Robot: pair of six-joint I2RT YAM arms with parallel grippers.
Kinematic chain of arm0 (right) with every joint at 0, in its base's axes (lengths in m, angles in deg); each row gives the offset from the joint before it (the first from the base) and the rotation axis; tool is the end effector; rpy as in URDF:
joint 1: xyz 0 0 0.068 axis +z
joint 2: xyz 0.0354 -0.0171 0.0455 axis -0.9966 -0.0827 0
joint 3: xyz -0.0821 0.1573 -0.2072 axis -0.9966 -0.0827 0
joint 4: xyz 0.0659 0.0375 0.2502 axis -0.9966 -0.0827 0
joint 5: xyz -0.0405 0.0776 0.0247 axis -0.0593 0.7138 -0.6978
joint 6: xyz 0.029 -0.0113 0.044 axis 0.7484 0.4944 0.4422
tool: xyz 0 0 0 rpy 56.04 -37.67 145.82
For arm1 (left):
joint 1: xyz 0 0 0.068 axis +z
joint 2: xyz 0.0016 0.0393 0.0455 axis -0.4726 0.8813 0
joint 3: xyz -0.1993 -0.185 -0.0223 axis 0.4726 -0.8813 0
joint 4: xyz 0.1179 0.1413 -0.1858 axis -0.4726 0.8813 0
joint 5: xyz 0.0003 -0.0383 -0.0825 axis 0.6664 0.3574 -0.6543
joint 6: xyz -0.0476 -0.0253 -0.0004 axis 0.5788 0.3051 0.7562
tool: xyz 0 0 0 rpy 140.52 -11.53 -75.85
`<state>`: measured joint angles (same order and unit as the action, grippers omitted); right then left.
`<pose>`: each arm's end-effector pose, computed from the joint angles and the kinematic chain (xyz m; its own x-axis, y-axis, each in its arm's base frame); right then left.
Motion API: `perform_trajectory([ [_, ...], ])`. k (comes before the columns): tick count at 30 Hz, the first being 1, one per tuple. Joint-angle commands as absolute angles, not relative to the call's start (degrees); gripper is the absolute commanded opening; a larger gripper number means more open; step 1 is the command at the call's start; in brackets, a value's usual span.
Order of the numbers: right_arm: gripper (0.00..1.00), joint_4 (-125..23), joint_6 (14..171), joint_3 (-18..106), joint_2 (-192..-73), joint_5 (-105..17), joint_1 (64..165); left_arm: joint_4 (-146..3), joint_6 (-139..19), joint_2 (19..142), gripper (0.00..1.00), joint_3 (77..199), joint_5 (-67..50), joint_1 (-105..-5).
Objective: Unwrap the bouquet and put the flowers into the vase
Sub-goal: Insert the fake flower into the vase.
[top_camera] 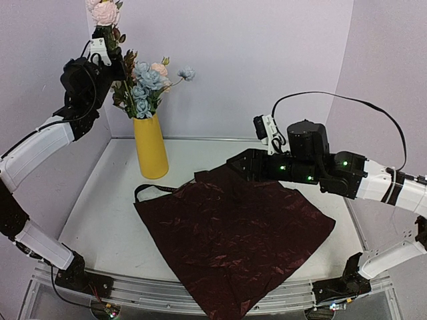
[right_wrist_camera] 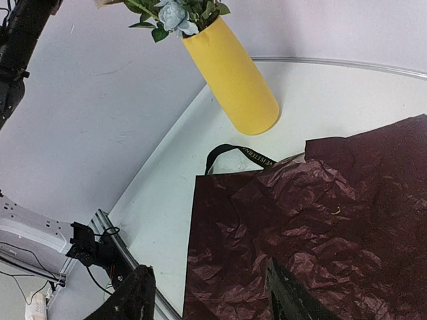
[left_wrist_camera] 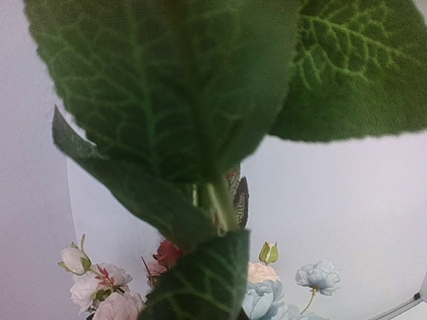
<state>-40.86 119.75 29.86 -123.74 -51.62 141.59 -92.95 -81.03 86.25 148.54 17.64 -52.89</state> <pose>0.1662 0.2496 0.3786 -0.4681 0.3002 -0.8311 -0.6912 0.4616 0.5560 0.2977 -0.1249 0.4838 0.3930 -0.0144 -0.9194 0.0817 0.9965 0.0193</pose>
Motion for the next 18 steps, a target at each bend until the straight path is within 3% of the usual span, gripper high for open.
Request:
perform_trajectory([
  [1, 0.58, -40.6, 118.9, 30.9, -123.4, -54.0, 141.6, -97.0, -80.5, 86.2, 0.00, 151.2, 17.1, -52.4],
  [18, 0.58, -40.8, 119.1, 30.5, -123.7, -54.7, 141.6, -98.4, -76.3, 84.8, 0.00, 139.1, 16.3, -51.5],
])
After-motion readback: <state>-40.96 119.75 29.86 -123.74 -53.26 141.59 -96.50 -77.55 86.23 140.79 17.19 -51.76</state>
